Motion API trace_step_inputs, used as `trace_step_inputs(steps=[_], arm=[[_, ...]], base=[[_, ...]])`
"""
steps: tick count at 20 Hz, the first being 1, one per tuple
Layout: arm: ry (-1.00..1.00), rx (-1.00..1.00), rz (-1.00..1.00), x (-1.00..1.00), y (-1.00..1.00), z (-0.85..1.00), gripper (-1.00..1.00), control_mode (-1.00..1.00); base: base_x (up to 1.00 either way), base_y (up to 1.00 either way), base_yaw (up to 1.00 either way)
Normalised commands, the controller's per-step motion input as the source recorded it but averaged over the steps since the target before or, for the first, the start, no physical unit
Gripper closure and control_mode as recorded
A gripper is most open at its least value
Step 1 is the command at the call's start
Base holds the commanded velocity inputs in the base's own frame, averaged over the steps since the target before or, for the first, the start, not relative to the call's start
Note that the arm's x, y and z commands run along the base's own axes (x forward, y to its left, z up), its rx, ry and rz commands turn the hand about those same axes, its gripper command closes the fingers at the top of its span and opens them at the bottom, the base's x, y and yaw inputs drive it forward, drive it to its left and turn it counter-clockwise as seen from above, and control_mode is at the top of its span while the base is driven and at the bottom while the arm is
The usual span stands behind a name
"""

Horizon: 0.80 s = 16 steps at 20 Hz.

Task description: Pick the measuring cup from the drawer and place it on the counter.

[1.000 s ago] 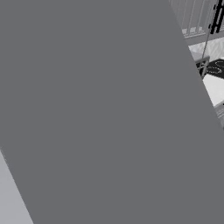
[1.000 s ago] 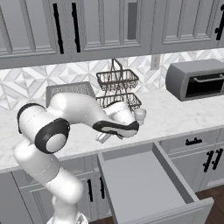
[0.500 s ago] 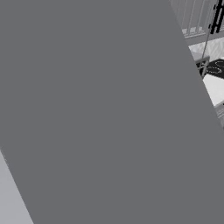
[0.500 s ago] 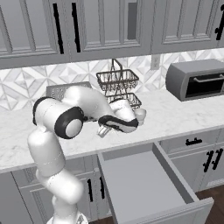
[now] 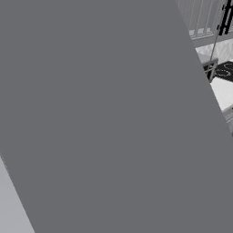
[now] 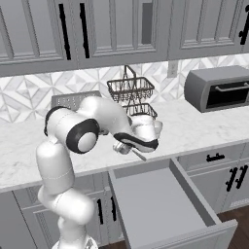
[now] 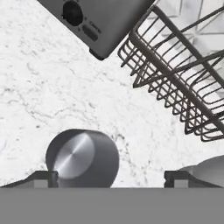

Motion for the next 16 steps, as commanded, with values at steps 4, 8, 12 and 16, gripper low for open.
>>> trace_step_inputs(steps=[4, 8, 12, 16], arm=[[-0.09, 0.00, 0.01, -0.60, 0.00, 0.98, -1.00, -1.00], [-0.03, 0.00, -0.14, -0.64, 0.12, 0.89, -1.00, -1.00], [0.00, 0.04, -0.46, -0.08, 0.11, 1.00, -1.00, -1.00], [-0.05, 0.14, -0.67, 0.00, 0.26, 0.68, -1.00, -1.00]], base=[[0.00, 0.00, 0.00], [0.00, 0.00, 0.00], [0.00, 0.00, 0.00], [0.00, 0.00, 0.00]])
